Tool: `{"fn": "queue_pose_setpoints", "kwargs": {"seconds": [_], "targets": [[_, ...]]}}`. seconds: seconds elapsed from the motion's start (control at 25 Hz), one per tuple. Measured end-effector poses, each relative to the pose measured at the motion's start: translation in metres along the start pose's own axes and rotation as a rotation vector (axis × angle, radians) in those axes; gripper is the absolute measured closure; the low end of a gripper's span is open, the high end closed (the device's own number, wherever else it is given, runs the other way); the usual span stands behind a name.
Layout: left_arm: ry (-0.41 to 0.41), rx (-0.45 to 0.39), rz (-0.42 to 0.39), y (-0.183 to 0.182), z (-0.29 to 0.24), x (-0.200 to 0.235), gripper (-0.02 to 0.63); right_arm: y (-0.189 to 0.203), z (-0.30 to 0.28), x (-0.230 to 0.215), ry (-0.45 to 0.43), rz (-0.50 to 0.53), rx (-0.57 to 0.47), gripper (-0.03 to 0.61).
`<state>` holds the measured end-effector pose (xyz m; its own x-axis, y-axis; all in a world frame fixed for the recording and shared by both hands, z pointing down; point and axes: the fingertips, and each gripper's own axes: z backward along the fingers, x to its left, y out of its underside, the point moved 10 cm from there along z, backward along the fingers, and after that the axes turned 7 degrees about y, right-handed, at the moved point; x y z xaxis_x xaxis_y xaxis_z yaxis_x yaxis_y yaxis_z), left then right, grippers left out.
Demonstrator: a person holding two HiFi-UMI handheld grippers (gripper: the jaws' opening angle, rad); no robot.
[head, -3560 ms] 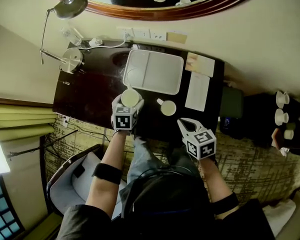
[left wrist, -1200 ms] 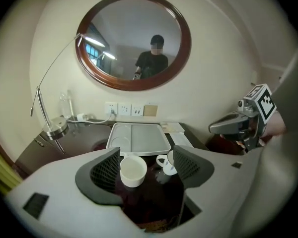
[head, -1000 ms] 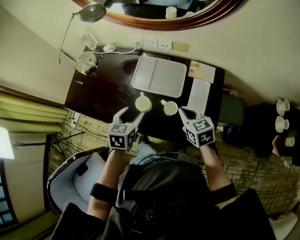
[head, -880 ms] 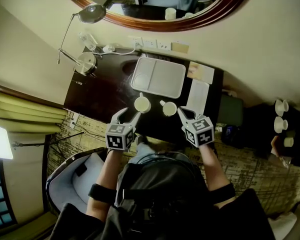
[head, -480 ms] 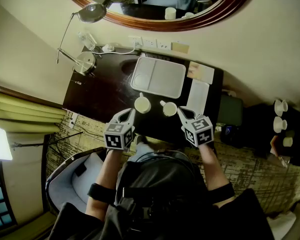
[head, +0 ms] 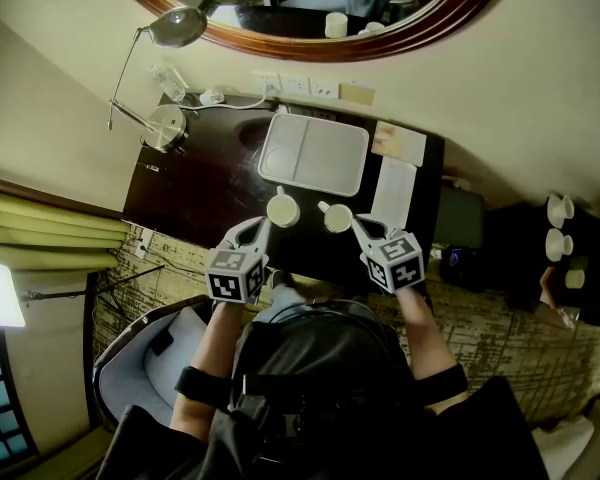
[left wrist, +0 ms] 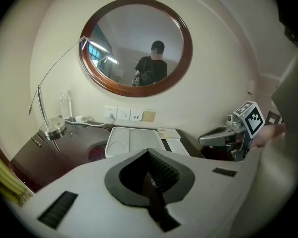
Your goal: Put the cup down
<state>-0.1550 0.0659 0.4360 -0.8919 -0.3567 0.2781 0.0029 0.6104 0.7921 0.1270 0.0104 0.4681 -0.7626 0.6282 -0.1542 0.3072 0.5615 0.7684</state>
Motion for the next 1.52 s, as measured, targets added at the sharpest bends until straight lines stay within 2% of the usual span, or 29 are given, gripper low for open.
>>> {"fn": "queue_pose_setpoints", "kwargs": {"seconds": [0.16, 0.24, 0.68, 0.88, 1.0, 1.12, 1.24, 1.28, 1.36, 1.52], "targets": [[0.007, 0.020, -0.034, 0.000, -0.002, -0.001, 0.612, 0.001, -0.002, 0.000, 0.004, 0.007, 0.007, 0.571], [0.019, 0.021, -0.021, 0.001, -0.004, -0.001, 0.612, 0.002, -0.002, 0.000, 0.000, 0.007, 0.023, 0.552], [0.008, 0.019, 0.023, 0.005, -0.002, 0.004, 0.612, 0.000, -0.003, 0.009, -0.022, 0.043, 0.055, 0.551], [0.023, 0.054, 0.032, 0.011, 0.002, 0.004, 0.612, -0.005, -0.010, 0.017, -0.035, 0.102, 0.055, 0.545], [0.018, 0.059, 0.027, 0.012, 0.006, 0.007, 0.612, -0.011, -0.019, 0.027, -0.057, 0.148, 0.045, 0.490], [0.017, 0.072, 0.027, 0.015, 0.012, 0.013, 0.612, -0.017, -0.028, 0.049, -0.109, 0.227, 0.080, 0.396], [0.009, 0.067, 0.029, 0.020, 0.016, 0.027, 0.612, -0.021, -0.041, 0.072, -0.157, 0.387, 0.120, 0.316], [0.007, 0.066, 0.030, 0.021, 0.016, 0.033, 0.612, -0.023, -0.047, 0.079, -0.169, 0.452, 0.132, 0.269], [0.011, 0.070, 0.032, 0.023, 0.017, 0.041, 0.612, -0.025, -0.060, 0.091, -0.187, 0.567, 0.152, 0.225], [0.038, 0.075, 0.038, 0.026, 0.016, 0.056, 0.612, -0.025, -0.091, 0.105, -0.207, 0.715, 0.212, 0.150]]}}
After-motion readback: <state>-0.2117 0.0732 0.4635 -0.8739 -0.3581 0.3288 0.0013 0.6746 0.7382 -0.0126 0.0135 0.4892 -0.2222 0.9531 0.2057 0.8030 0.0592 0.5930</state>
